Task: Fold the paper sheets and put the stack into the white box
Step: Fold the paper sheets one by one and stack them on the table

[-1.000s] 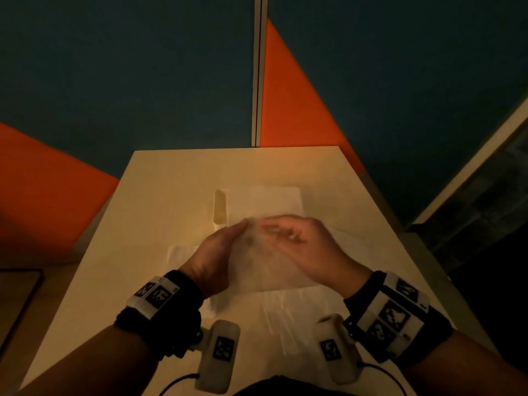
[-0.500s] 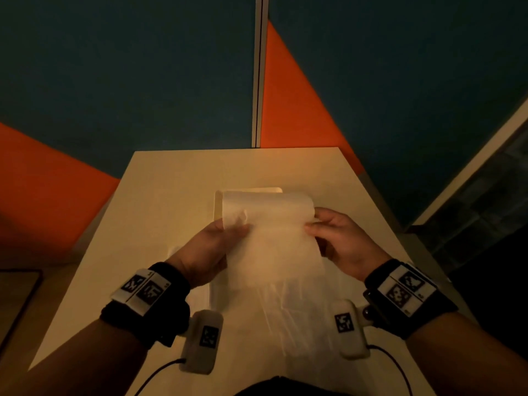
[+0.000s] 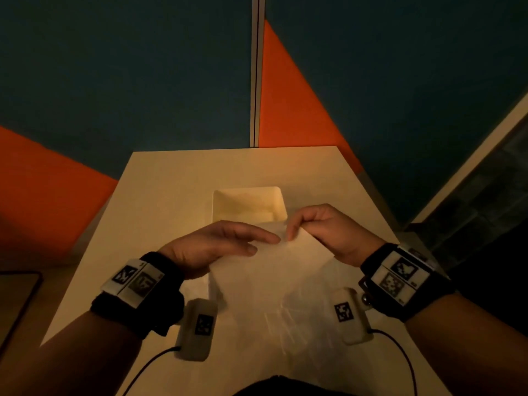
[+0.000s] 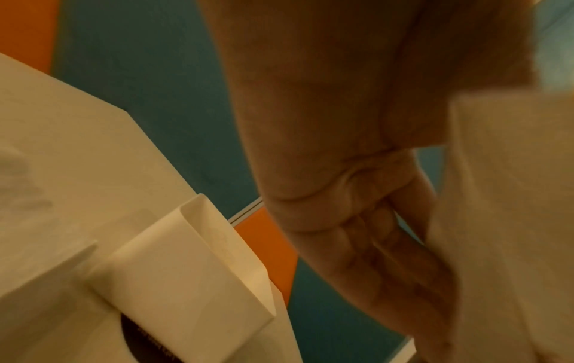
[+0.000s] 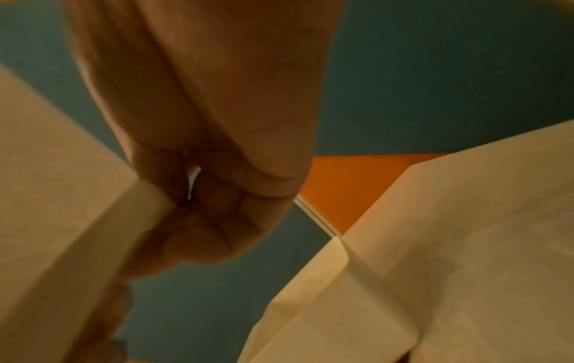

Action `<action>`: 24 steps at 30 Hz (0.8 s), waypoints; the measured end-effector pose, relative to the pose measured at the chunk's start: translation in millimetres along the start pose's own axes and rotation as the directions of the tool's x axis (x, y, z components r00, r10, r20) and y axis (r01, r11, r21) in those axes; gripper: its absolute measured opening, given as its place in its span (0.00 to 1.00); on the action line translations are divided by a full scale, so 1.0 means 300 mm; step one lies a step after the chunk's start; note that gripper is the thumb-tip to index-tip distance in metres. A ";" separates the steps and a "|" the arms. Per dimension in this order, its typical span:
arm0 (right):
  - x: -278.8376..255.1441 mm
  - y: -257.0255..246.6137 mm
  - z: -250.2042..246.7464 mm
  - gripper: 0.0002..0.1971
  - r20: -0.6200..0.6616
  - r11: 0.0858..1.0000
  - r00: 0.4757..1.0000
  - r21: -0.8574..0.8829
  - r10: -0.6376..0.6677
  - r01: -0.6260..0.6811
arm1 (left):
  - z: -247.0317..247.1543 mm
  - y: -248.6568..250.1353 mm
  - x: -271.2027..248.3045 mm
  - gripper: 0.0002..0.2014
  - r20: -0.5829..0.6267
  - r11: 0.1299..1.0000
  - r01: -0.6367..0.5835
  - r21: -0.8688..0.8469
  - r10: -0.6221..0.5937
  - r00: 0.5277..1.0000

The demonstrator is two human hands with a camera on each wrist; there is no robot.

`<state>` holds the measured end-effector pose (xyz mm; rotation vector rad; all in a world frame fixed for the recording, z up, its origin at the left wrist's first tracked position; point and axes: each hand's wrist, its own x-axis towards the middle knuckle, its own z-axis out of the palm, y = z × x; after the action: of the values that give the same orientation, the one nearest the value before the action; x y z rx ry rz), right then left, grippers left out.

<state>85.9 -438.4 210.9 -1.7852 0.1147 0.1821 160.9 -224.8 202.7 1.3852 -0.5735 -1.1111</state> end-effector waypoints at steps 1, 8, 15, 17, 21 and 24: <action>0.004 -0.004 0.011 0.22 0.031 1.000 0.999 -0.004 -0.012 0.012 | 0.011 -0.002 0.009 0.15 -0.029 0.999 -0.003 0.033 0.004 1.000; 0.030 0.134 -0.047 0.10 -0.280 0.985 0.956 -0.118 0.089 -0.126 | -0.025 -0.070 -0.026 0.09 -0.504 0.999 -0.044 0.015 0.045 0.862; -0.055 0.392 -0.120 0.38 -0.266 0.413 0.912 -0.826 0.313 -0.383 | -0.127 -0.234 -0.146 0.15 -0.757 1.000 0.030 -0.009 -0.026 0.653; -0.080 0.424 -0.112 0.45 -0.214 0.344 0.911 -0.876 0.352 -0.339 | -0.151 -0.294 -0.172 0.16 -0.780 0.998 0.066 -0.005 -0.045 0.624; -0.105 0.471 -0.091 0.47 -0.156 0.299 0.902 -0.909 0.402 -0.290 | -0.182 -0.394 -0.196 0.17 -0.814 0.990 0.136 0.029 -0.055 0.578; -0.108 0.501 -0.079 0.46 -0.158 0.293 0.907 -0.913 0.390 -0.285 | -0.194 -0.439 -0.190 0.17 -0.848 0.966 0.227 0.122 -0.018 0.530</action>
<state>29.0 -495.3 77.7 -2.9044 0.3949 0.7871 151.0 -125.6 84.1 1.9750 0.1461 -0.3428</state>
